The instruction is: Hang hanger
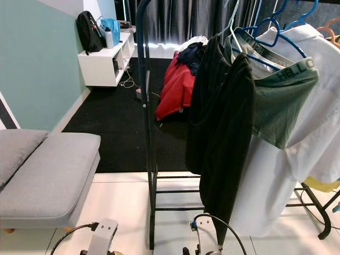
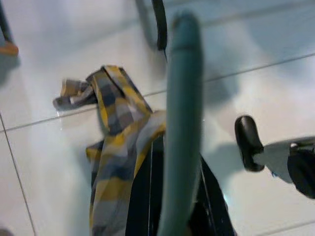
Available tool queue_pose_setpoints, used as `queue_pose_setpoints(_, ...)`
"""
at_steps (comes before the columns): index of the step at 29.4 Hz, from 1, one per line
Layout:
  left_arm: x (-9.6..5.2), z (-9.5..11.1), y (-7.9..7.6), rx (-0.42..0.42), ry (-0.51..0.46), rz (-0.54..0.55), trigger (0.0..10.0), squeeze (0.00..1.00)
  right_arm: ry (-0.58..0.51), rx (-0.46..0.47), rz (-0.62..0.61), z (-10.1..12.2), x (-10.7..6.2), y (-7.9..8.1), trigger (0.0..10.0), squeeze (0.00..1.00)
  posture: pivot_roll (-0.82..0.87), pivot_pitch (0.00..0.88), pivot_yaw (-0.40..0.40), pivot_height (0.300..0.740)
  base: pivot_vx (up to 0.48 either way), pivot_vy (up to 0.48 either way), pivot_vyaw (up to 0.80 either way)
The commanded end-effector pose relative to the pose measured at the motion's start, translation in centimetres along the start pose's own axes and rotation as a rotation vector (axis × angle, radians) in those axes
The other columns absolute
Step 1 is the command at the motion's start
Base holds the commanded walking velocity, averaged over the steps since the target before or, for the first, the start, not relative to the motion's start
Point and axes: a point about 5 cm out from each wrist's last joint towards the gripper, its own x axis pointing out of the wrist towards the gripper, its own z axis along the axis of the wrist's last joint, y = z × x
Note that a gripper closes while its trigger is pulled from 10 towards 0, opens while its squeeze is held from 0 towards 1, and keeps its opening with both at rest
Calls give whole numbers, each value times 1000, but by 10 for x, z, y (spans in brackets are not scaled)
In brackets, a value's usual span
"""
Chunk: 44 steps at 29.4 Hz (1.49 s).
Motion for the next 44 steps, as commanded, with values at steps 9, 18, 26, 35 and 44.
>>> queue_pose_setpoints(9,-5,6,2,23,-81,9,10000,0,-18,4,-21,-6,-3,-3,10000,0,13,171,-44,740,0,0,0)
queue_pose_setpoints(18,-19,95,15,76,-461,-78,10000,0,-127,-17,-109,4,-8,-17,10000,0,17,156,-28,740,0,0,0)
queue_pose_setpoints(26,-35,127,25,144,-577,-170,10000,0,-182,-16,-121,8,-12,-21,10000,0,12,153,-23,740,0,0,0)
queue_pose_setpoints(35,-73,162,47,285,-658,-288,10000,0,-402,-82,-69,35,-24,-22,10000,0,4,117,-16,740,0,0,0)
queue_pose_setpoints(44,-119,191,62,462,-726,-305,10000,0,-754,-133,174,85,-51,5,10000,1000,-1,98,-10,740,0,0,0)
